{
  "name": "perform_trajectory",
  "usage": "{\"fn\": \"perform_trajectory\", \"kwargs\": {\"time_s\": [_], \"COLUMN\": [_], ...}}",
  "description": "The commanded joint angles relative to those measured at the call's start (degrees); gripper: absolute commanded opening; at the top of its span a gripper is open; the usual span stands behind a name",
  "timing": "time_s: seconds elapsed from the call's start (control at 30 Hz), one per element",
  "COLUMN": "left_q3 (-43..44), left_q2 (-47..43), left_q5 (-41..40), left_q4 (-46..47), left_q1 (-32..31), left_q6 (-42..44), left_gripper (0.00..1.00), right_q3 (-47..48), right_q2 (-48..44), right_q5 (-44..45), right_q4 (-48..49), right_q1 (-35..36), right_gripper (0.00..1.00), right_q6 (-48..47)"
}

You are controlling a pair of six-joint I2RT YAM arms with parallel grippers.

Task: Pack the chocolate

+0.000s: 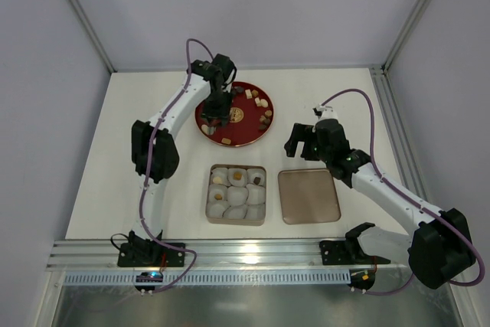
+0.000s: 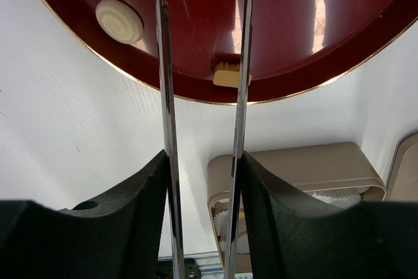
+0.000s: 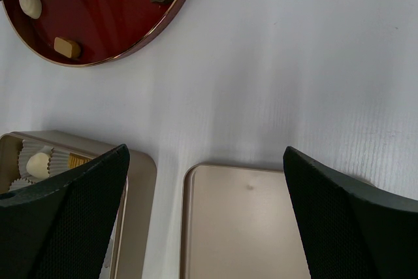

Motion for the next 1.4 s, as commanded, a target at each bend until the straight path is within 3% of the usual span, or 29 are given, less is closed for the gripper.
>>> {"fn": "perform_trajectory", "kwargs": {"time_s": [0.0, 0.23, 1.37], "left_q3": [0.23, -1.01, -0.83], "left_q2": [-2.89, -3.76, -3.94], "left_q5": [-0.44, 0.26, -0.53], "left_q4": [-0.69, -0.78, -1.39], "left_q1": [-0.22, -0.48, -0.92], "left_q6": [1.04, 1.04, 0.78], "left_gripper": [0.45, 0.41, 0.40], "right_q3": [0.51, 0.16, -0.45], "right_q2": [-0.57, -0.66, -2.06], "right_q5": [0.45, 0.37, 0.54], "right_q4": [2.01, 2.01, 1.49], "right_q1": [0.33, 0.33, 0.33], "right_gripper": [1.00, 1.00, 1.00], "right_q6": [-0.01, 0.26, 0.43]}}
